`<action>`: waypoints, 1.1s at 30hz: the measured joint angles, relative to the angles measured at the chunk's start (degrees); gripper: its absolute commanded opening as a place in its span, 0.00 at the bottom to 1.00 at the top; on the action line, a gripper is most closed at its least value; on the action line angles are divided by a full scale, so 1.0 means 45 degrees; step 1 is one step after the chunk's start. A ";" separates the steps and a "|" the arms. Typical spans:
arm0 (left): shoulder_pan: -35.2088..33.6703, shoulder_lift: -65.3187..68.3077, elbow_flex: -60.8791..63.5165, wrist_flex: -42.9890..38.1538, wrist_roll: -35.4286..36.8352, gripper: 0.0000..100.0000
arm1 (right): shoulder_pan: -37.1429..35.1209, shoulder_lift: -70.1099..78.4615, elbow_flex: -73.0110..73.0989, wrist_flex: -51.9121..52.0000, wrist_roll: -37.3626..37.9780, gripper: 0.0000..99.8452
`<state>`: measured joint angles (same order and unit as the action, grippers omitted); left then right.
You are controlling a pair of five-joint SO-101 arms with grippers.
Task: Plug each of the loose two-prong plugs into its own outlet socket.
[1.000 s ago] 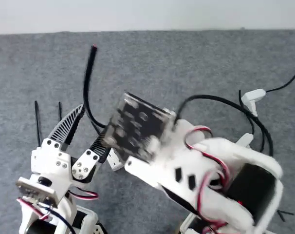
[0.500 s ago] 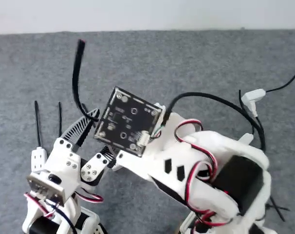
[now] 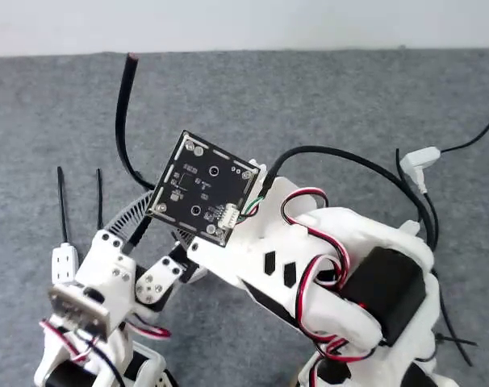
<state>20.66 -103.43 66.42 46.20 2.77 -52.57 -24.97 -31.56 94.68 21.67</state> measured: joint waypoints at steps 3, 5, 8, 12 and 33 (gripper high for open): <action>0.0254 0.0000 -0.0254 0.0313 0.0000 0.23 | 0.0000 0.0000 0.0000 0.0000 0.0000 0.01; 0.0254 0.0000 -0.0274 0.0352 0.0000 0.23 | 0.0000 0.0000 0.0000 0.0000 0.0000 0.01; 0.0274 0.0000 -0.0274 0.0352 0.0000 0.23 | 0.0000 0.0000 0.0020 0.0000 0.0000 0.01; 0.0274 0.0000 -0.0293 0.0352 0.0000 0.23 | 0.0000 0.0000 0.0020 0.0000 0.0000 0.01; 0.0215 0.0000 -0.1680 0.1192 -0.0137 0.23 | 0.0000 0.0000 0.0606 0.0000 0.0000 0.01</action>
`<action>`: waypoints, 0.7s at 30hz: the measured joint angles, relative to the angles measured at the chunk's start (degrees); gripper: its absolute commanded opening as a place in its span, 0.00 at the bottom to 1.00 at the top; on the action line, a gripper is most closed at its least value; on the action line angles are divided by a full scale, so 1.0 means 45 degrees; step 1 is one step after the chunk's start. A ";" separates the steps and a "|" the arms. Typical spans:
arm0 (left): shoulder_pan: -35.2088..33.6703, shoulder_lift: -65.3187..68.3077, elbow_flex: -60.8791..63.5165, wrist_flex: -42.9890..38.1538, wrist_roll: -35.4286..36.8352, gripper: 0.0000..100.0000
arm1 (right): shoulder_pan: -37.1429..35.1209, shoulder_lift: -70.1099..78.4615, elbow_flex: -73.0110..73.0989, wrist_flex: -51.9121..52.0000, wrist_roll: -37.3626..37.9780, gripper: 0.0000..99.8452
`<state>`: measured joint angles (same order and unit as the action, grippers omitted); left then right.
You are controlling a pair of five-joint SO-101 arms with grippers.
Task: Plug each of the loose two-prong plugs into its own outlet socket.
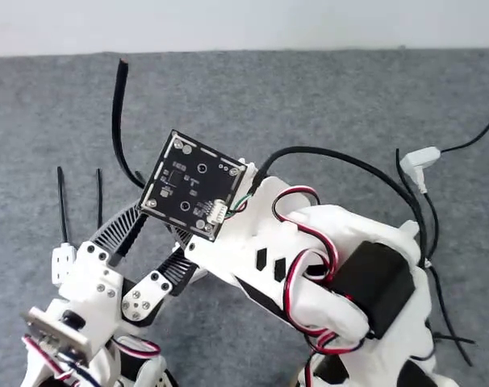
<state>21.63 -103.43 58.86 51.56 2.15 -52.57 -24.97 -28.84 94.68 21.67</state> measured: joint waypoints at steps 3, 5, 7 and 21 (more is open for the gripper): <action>-0.0234 0.0000 0.0293 -0.0430 -0.0195 0.23 | -0.0078 0.0000 0.0000 0.0039 0.0000 0.01; -0.0410 0.0000 0.0391 -0.0625 -0.0234 0.23 | -0.0176 0.0000 0.0000 0.0176 0.0000 0.01; -0.0547 0.0000 0.0410 -0.0684 -0.0234 0.23 | -0.0215 0.0000 0.0000 0.0195 0.0000 0.01; -0.0723 -0.0020 0.0879 -0.1074 -0.0313 0.23 | -0.0352 -0.0899 -0.0020 0.1035 -0.0039 0.01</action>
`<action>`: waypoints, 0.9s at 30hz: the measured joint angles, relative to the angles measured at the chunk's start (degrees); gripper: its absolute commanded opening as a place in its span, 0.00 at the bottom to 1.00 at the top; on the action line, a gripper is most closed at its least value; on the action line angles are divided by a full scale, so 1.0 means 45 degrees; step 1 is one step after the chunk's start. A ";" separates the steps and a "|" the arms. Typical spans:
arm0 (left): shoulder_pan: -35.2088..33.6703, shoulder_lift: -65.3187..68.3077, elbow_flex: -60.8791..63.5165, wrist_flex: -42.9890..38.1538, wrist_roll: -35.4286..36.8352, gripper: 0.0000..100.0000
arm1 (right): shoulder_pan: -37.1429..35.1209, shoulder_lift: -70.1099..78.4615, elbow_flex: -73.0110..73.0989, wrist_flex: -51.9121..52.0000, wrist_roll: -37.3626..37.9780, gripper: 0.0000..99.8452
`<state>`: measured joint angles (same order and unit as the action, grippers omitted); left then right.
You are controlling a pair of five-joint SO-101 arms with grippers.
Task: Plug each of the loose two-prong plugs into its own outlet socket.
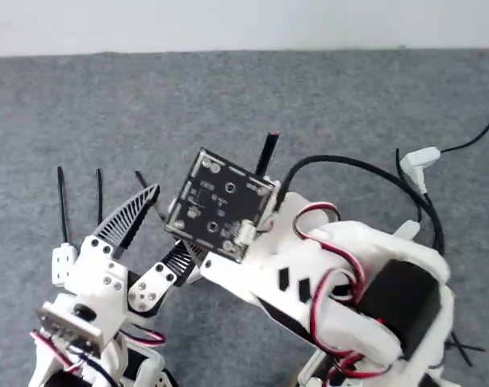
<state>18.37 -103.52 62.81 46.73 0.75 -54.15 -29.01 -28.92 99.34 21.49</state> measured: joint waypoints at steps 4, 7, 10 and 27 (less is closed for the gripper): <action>-0.0137 0.0000 0.0000 -0.0020 0.0000 0.23 | -0.0020 -0.0332 0.0000 0.0176 0.0000 0.01; -0.0234 0.0000 0.0000 -0.0020 0.0000 0.23 | -0.0098 -0.0469 0.0000 0.0195 0.0000 0.01; -0.0234 0.0000 0.0000 -0.0020 0.0000 0.23 | -0.0098 -0.0488 0.0000 0.0195 0.0000 0.01; -0.0313 0.0000 0.2969 -0.2930 -0.0742 0.23 | 0.0762 0.0996 0.0000 0.0195 -0.0039 0.01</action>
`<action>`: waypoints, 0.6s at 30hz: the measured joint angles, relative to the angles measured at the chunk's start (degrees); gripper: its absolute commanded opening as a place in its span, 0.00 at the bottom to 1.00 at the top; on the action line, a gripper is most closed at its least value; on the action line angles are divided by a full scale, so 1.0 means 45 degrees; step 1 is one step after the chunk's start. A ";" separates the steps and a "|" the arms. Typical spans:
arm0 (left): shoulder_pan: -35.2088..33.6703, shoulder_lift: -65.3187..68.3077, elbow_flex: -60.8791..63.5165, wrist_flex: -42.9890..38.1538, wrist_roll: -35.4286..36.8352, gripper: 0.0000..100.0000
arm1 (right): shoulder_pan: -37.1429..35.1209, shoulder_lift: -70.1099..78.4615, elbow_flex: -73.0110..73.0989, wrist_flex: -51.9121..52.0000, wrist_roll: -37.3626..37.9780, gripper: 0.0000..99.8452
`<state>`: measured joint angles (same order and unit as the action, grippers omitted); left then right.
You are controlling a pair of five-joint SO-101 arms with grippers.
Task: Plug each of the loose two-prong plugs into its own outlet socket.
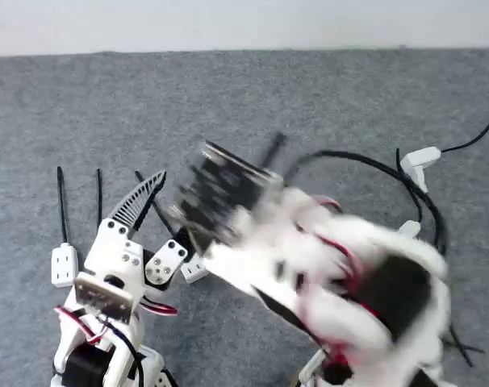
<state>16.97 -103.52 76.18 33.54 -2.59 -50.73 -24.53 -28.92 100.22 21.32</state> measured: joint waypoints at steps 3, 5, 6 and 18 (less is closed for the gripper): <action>-0.0078 0.0000 0.0020 -0.0117 -0.0098 0.23 | 0.0313 0.0723 0.0020 -0.0254 0.0000 0.01; -0.0098 0.0000 0.0000 -0.0137 -0.0176 0.23 | 0.0625 0.0723 0.0020 -0.0703 0.0000 0.01; -0.0293 0.0000 0.0000 -0.0137 -0.0195 0.23 | 0.0801 0.0723 0.0020 -0.0840 0.0000 0.01; -0.1407 0.3985 -0.1602 -0.0762 -0.0195 0.23 | 0.1250 0.0899 0.0215 -0.1368 0.0000 0.01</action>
<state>10.64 -85.58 68.97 30.11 -3.47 -45.10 -20.48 -27.96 94.07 21.32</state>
